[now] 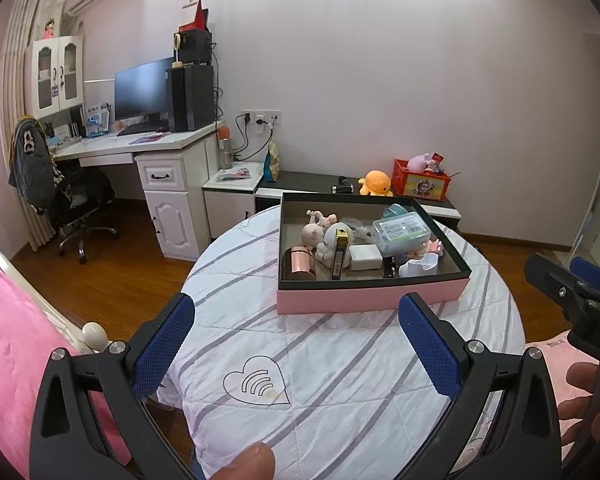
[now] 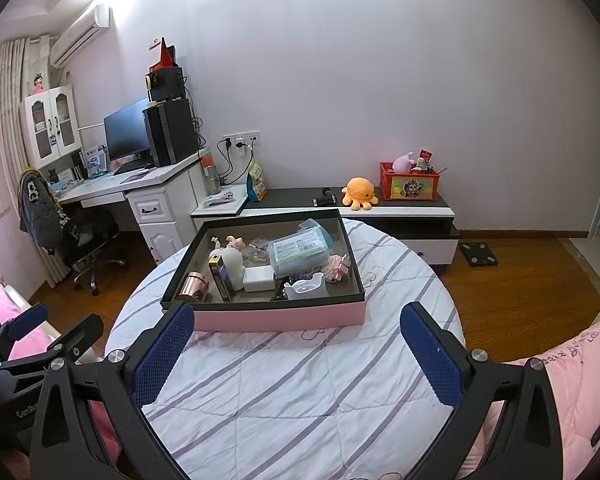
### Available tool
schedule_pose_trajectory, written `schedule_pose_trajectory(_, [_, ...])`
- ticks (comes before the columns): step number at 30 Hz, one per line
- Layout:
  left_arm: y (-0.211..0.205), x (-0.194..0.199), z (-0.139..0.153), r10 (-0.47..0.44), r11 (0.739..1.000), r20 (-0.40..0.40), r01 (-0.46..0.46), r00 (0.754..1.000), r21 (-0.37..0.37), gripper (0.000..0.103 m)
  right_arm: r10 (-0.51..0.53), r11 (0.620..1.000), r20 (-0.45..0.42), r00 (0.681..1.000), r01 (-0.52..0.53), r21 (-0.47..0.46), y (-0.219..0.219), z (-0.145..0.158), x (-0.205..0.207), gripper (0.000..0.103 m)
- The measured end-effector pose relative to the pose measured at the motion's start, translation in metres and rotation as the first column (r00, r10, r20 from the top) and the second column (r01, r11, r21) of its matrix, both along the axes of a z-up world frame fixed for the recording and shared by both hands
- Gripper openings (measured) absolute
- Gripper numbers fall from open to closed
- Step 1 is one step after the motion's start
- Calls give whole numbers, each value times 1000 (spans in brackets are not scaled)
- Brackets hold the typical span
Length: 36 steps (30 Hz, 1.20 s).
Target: Organize rigid objects
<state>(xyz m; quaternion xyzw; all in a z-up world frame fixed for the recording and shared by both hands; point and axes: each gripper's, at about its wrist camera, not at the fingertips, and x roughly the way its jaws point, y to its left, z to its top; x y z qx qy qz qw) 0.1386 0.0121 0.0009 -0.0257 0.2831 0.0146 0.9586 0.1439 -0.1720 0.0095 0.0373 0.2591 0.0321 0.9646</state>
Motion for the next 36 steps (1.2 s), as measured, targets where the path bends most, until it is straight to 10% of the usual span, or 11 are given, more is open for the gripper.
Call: schedule_pose_trajectory(36, [-13,-4,18,-20,1000,80,18,997,23,103,-16,1000,47,999,17,-17,5,6,-2,103])
